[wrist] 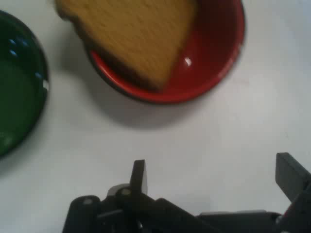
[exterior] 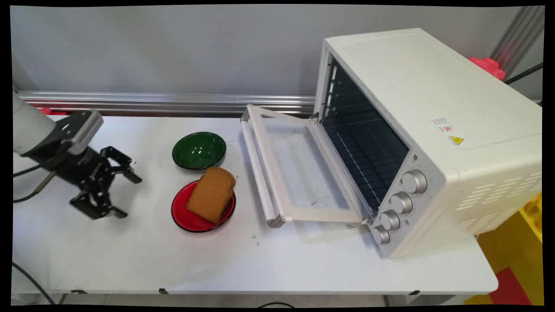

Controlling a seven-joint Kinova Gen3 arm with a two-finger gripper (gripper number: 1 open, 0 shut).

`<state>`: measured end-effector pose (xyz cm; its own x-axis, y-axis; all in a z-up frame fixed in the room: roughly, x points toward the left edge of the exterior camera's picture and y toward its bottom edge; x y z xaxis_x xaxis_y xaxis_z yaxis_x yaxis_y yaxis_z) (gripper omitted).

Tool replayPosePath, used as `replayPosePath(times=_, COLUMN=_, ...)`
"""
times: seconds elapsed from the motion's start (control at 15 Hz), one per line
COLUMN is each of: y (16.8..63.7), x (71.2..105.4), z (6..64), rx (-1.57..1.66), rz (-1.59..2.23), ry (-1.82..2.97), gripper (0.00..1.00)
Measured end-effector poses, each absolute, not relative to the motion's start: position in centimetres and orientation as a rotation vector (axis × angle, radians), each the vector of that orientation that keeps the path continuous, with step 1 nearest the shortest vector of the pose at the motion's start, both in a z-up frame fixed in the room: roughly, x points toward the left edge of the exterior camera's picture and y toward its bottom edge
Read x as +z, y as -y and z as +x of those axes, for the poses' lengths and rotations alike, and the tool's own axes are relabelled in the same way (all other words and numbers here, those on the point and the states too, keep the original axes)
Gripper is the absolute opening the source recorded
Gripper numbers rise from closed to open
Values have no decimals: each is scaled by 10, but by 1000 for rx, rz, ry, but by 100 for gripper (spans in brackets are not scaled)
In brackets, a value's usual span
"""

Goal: Close the oven

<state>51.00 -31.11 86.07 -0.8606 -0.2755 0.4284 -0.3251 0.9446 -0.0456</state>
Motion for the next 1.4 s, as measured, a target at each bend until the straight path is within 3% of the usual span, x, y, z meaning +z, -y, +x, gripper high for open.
replayPosePath(times=1.0, y=375, x=881, z=496, rx=194, rz=734, ry=2297, gripper=100)
replayPosePath(times=1.07, y=376, x=882, z=496, rx=192, rz=736, ry=2293, gripper=0)
replayPosePath(times=1.4, y=381, x=880, z=495, rx=178, rz=750, ry=2279, gripper=0)
